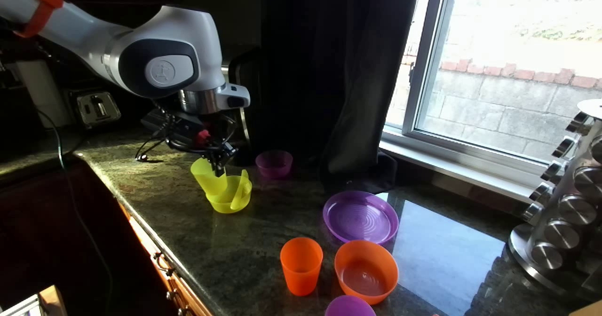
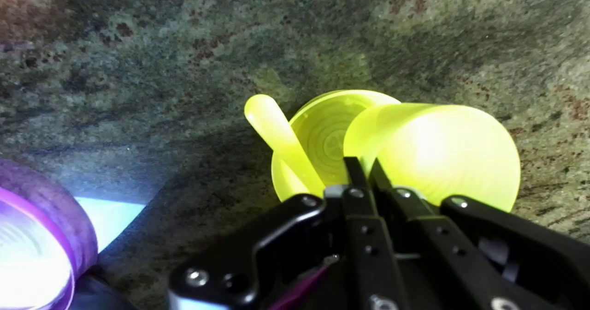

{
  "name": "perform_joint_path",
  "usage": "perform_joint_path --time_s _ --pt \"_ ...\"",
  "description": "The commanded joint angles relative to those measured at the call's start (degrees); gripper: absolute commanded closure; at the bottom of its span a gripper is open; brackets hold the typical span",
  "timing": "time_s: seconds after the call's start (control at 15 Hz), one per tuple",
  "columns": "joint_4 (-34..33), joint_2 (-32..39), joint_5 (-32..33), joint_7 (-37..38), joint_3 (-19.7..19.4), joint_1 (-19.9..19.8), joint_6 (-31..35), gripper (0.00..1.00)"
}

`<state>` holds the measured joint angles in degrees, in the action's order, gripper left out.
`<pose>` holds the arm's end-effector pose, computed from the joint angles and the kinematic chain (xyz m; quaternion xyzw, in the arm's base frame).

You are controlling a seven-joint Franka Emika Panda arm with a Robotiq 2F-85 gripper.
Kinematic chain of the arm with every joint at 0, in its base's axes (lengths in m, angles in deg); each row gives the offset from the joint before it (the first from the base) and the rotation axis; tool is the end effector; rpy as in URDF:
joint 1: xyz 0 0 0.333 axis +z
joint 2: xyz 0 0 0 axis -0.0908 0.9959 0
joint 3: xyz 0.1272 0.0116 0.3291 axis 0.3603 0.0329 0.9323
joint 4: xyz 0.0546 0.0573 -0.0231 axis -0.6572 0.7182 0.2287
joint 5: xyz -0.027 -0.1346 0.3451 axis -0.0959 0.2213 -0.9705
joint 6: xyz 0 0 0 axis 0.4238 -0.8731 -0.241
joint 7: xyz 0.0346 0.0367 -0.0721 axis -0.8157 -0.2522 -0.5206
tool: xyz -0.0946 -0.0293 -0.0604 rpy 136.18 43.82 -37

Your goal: Separate the yellow objects

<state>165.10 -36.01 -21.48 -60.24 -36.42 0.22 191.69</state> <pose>0.4150 0.0625 0.4225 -0.9927 -0.1100 -0.0392 0.0289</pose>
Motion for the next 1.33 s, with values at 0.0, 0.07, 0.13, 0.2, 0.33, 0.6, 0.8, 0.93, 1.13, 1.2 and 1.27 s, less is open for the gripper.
perform_joint_path --time_s 0.0,0.07,0.13,0.2,0.33,0.6,0.8,0.93,1.13,1.2,1.27 --pt "-1.01 -1.14 -1.29 -0.91 0.07 1.19 -4.76 0.99" --pt "-1.46 -0.85 -1.24 -0.67 0.27 1.39 -6.04 0.99" --pt "-1.95 -0.43 -1.42 -0.82 0.39 1.72 -7.30 0.99" --pt "-2.41 -0.05 -1.46 -0.66 0.57 1.97 -8.31 0.99" --pt "-3.00 0.61 -1.29 -0.29 1.12 2.42 -9.26 0.99" --pt "-4.44 3.64 -0.15 0.73 3.17 3.55 -8.35 0.99" --pt "-6.24 7.53 0.88 1.52 4.93 4.10 -8.13 0.99" --pt "-7.53 9.91 1.62 1.88 5.80 4.29 -8.41 0.99" --pt "-8.85 12.17 2.21 1.66 6.32 4.34 -8.73 0.99" --pt "-9.27 12.73 2.36 1.61 6.38 4.30 -8.87 0.99" --pt "-9.32 12.54 1.96 1.18 6.31 4.23 -9.03 0.99"
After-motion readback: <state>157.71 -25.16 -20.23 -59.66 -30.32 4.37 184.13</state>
